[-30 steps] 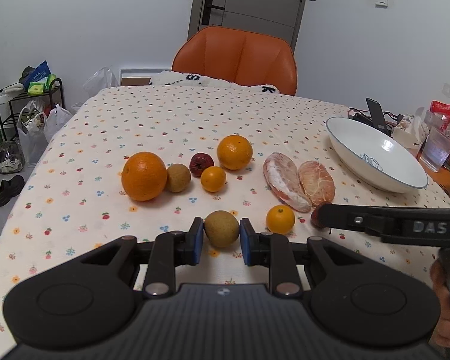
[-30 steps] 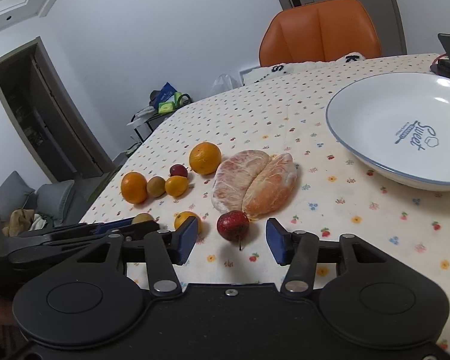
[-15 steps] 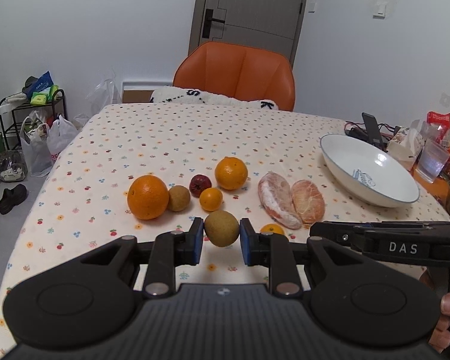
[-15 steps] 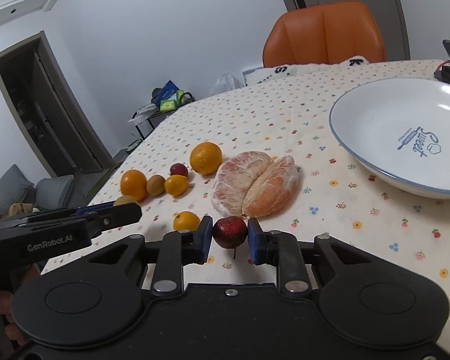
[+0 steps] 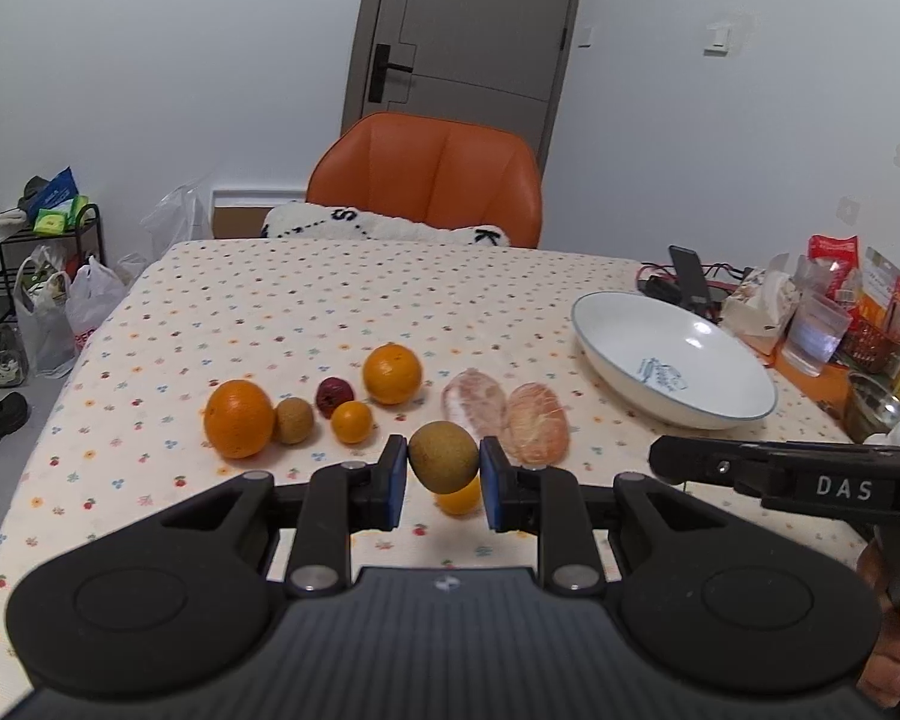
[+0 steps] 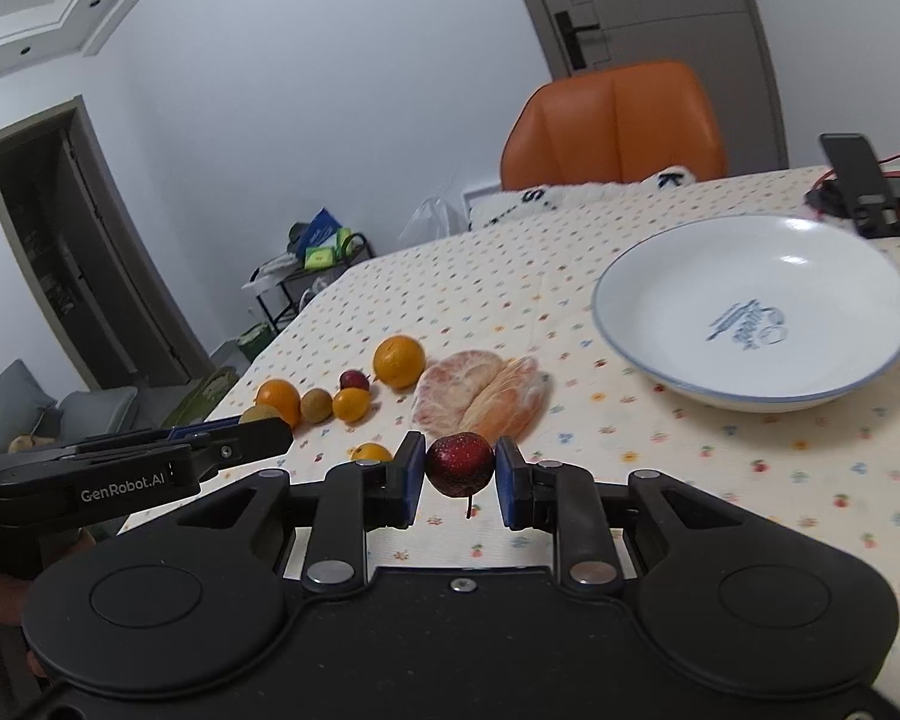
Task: Organize fruits
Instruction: 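Carry kiwi and red cherry to the white plate and release both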
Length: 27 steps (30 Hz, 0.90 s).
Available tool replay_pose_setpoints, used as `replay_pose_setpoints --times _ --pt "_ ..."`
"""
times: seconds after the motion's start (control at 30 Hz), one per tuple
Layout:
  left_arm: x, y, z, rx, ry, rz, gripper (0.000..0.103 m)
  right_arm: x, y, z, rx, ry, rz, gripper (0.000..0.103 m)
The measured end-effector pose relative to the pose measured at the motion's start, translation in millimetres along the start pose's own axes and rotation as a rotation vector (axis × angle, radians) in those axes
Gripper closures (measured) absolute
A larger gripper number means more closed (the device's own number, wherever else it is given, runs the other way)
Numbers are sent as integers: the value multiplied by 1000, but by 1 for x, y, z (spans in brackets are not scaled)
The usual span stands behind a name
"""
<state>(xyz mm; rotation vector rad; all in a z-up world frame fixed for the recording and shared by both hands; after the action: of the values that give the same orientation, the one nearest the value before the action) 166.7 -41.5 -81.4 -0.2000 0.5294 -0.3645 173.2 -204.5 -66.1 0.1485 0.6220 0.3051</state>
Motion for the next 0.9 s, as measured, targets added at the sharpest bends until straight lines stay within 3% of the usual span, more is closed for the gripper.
replay_pose_setpoints --times 0.9 --pt "20 -69 19 77 -23 -88 79 -47 -59 18 50 -99 -81 80"
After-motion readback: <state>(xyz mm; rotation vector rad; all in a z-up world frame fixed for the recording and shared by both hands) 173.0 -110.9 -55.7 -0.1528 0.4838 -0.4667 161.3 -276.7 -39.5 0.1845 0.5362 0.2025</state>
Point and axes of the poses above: each gripper's, at about its wrist camera, not at the fingertips, and x roughly the way its jaws point, y to its left, z to its top, the point moved 9 cm from there along x, roughly the way its jaws point, and after that the axes turned 15 degrees about -z, right-handed, at the moved point
